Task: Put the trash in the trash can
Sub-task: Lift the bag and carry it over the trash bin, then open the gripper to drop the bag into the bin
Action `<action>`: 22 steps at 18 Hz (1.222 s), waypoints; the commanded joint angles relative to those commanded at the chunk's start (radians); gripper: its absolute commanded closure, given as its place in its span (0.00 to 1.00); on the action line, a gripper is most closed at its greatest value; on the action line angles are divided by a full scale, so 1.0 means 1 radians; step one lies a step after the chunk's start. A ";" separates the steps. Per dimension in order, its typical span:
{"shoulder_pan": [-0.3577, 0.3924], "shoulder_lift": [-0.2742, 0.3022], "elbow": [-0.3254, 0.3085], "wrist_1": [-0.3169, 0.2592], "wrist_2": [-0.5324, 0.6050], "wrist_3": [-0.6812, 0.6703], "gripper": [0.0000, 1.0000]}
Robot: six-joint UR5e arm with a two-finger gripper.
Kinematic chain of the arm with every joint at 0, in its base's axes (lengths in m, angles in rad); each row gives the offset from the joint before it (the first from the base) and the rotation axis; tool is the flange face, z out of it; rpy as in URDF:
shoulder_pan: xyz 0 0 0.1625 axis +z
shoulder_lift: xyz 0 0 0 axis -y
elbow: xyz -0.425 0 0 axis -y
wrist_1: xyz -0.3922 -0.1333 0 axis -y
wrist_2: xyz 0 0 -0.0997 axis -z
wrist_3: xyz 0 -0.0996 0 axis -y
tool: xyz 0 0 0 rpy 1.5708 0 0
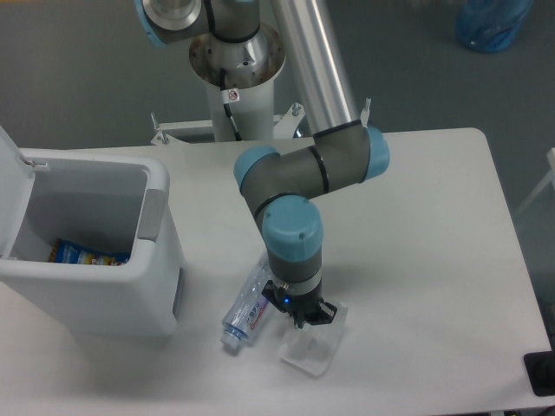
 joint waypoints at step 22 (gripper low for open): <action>-0.150 0.519 -0.037 -0.150 -0.404 -0.221 1.00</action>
